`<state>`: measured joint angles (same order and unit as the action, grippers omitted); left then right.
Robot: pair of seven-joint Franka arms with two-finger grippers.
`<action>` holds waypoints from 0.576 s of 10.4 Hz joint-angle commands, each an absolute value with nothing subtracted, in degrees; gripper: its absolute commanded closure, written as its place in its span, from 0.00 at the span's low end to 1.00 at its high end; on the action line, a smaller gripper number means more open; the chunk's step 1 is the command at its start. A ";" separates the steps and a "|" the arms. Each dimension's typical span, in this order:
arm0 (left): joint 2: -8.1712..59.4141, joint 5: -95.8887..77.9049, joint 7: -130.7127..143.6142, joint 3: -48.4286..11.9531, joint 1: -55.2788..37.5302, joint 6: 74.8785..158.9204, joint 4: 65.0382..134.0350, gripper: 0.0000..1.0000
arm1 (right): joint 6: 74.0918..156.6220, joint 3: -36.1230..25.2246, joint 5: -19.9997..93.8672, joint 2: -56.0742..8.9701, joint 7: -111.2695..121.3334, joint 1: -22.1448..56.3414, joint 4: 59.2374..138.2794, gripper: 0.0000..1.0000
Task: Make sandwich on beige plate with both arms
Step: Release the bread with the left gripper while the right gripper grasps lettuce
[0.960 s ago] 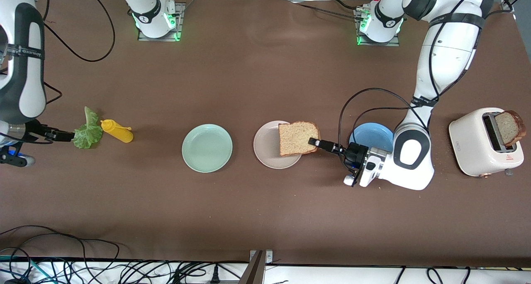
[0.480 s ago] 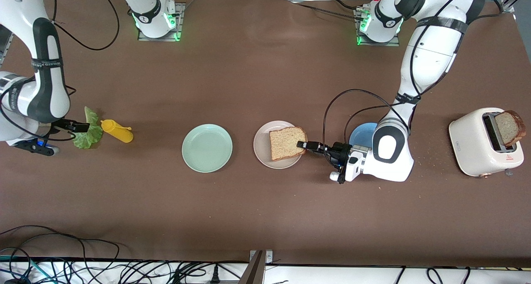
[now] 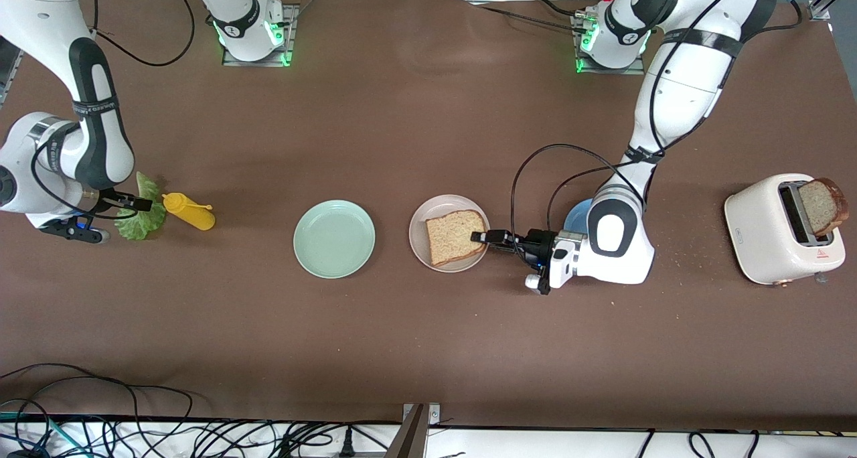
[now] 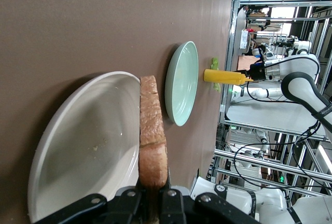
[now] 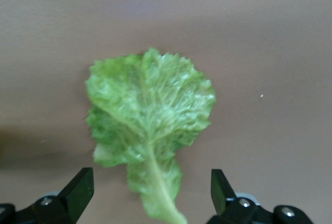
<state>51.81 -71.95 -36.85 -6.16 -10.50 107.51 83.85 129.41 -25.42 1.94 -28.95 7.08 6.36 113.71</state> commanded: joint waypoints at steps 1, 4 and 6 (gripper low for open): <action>50.62 -74.88 -41.56 -5.89 -10.90 109.24 87.09 1.00 | 134.64 -25.14 1.93 -29.35 9.40 5.01 116.63 0.00; 50.63 -74.79 -41.84 -5.89 -11.33 109.51 87.27 1.00 | 134.74 -24.87 4.56 -30.06 9.40 5.10 116.63 0.00; 50.63 -74.27 -41.92 -5.80 -11.51 109.60 87.28 0.99 | 134.74 -24.79 6.15 -30.23 9.40 5.10 116.63 0.14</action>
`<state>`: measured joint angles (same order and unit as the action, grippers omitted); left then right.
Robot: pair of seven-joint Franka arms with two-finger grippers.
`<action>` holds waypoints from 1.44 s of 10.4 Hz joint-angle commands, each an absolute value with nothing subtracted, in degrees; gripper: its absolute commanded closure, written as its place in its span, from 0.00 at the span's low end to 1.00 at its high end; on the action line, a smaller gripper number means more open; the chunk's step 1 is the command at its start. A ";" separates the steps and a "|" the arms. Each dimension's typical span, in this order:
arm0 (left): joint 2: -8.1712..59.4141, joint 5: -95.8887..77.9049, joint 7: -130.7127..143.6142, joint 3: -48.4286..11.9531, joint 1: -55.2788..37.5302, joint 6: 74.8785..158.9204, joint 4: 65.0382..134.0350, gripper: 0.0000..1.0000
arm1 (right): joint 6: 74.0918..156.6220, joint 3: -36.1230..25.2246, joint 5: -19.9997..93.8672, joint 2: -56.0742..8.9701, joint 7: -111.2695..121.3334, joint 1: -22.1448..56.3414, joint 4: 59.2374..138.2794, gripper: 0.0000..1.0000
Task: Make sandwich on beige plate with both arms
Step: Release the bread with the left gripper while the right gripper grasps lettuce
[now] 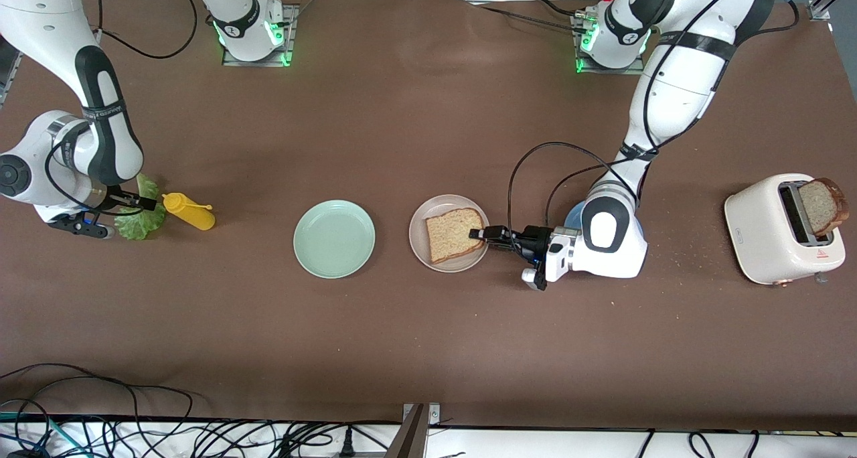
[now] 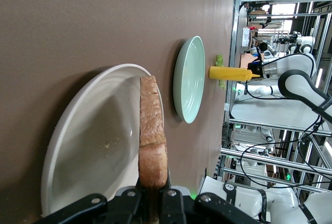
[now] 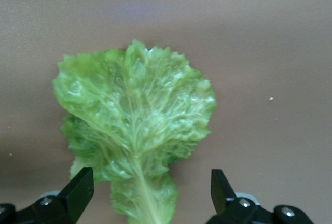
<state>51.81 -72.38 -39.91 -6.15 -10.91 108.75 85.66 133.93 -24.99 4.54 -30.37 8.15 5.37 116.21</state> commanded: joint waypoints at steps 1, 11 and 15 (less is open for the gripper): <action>50.63 -74.09 -41.92 -5.80 -11.60 109.60 87.19 0.42 | 134.56 -24.79 6.15 -30.32 9.32 5.10 116.63 0.33; 47.11 -66.19 -30.42 -4.92 -10.72 109.42 85.70 0.00 | 129.93 -24.61 6.86 -24.98 11.67 5.98 114.88 1.00; 44.05 -58.75 -24.73 -3.95 -8.98 108.63 85.69 0.00 | 118.96 -24.70 5.98 -22.68 16.78 5.98 104.37 1.00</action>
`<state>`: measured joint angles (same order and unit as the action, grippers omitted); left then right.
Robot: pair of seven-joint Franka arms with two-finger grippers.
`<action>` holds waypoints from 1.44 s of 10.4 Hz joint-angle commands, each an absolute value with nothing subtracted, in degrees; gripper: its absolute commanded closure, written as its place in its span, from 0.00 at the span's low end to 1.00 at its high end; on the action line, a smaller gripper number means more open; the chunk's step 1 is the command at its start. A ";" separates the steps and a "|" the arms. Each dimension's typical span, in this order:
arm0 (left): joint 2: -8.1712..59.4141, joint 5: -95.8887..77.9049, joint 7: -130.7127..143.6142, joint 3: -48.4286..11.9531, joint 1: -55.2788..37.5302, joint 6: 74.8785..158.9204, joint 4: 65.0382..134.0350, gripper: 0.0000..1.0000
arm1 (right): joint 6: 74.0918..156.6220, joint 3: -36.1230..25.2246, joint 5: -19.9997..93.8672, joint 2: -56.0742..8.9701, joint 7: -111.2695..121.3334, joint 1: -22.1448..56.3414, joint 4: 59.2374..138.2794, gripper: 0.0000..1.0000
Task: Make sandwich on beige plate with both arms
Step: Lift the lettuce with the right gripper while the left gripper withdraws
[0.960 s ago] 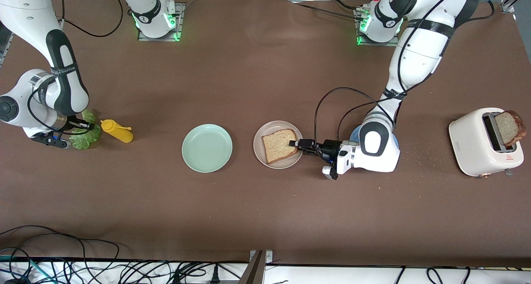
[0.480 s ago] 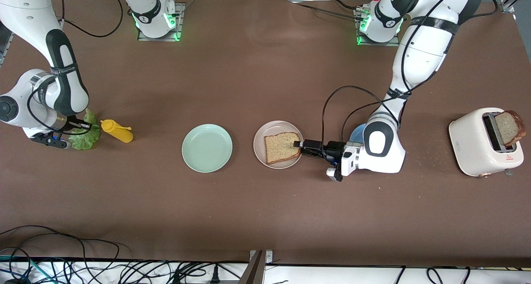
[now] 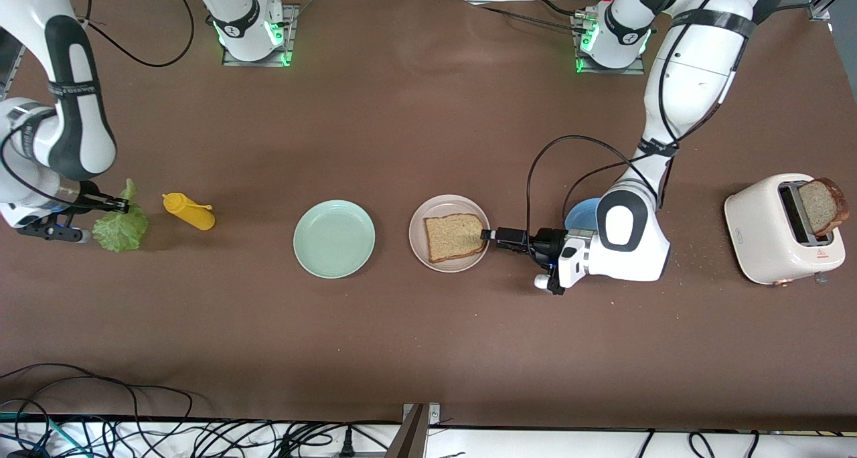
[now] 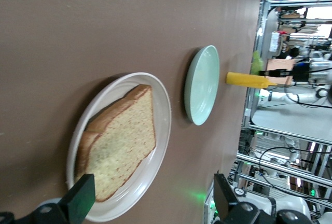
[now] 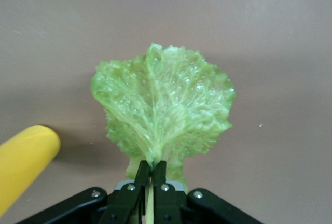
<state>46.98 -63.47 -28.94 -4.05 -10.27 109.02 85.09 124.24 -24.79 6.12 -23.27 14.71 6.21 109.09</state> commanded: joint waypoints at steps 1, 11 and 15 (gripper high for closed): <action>42.82 -56.01 -22.09 -3.87 -8.36 108.63 85.61 0.00 | 113.78 -24.61 4.76 -22.76 17.31 6.06 99.71 1.00; 28.67 -22.40 -6.86 -3.34 9.84 95.20 82.71 0.00 | 98.26 -24.26 3.34 -23.55 8.81 36.69 81.65 1.00; 23.21 -7.92 -6.77 -3.16 11.86 93.53 82.44 0.00 | 109.21 -22.16 4.13 -31.27 -0.22 47.62 80.61 1.00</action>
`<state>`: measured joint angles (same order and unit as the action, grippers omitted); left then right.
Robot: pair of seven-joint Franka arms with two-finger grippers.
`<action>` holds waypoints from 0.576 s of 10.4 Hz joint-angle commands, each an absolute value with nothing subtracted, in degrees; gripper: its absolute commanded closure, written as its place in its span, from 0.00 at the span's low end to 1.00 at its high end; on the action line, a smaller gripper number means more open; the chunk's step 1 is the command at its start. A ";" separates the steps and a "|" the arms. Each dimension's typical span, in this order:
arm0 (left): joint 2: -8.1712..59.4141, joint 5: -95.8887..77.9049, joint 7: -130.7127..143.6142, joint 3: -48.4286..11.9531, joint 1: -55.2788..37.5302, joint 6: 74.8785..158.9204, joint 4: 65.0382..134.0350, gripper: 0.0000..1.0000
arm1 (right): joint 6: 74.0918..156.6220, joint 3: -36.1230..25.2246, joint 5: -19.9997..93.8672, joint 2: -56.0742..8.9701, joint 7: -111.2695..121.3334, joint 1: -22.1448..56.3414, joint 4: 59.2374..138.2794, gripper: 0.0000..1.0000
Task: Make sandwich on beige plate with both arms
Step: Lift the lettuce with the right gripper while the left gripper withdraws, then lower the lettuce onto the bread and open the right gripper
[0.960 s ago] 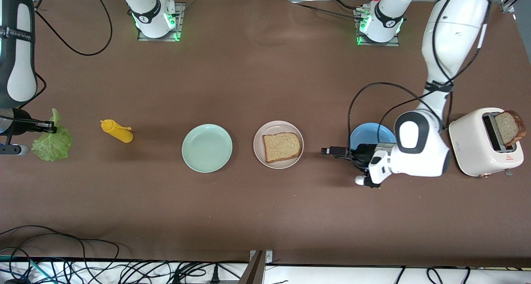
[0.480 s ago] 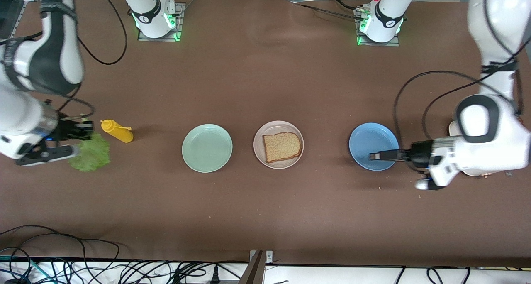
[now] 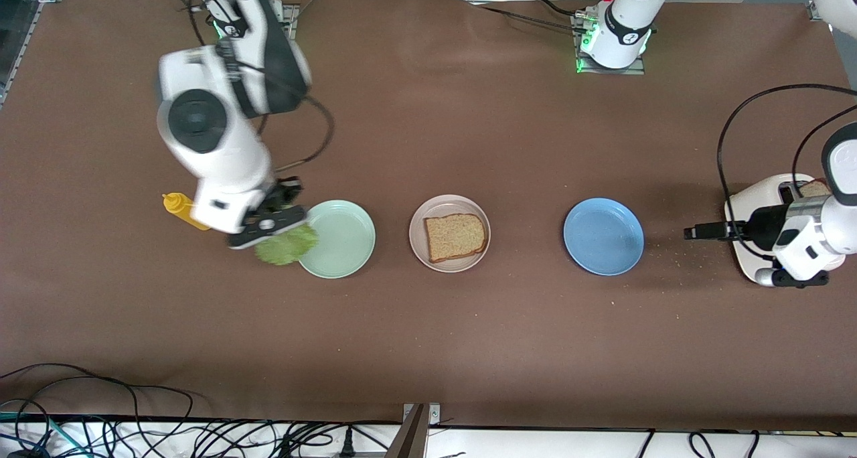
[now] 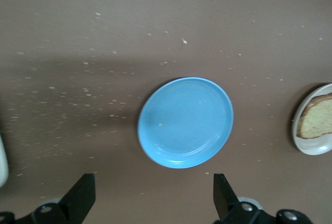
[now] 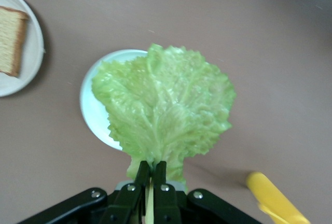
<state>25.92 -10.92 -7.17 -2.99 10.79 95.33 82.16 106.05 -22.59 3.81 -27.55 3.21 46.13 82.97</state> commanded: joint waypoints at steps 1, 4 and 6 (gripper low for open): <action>21.55 -6.34 -6.68 -3.16 11.87 93.17 82.35 0.00 | 110.81 -19.19 5.26 -33.81 -6.01 47.98 78.86 1.00; 18.46 -1.58 -6.59 -3.60 11.69 90.10 82.09 0.00 | 111.71 -14.52 5.45 -42.60 -22.72 47.90 67.71 1.00; 18.02 -1.41 -6.33 -4.13 11.60 89.82 82.09 0.00 | 115.46 -11.97 6.32 -45.08 -36.82 47.90 65.92 1.00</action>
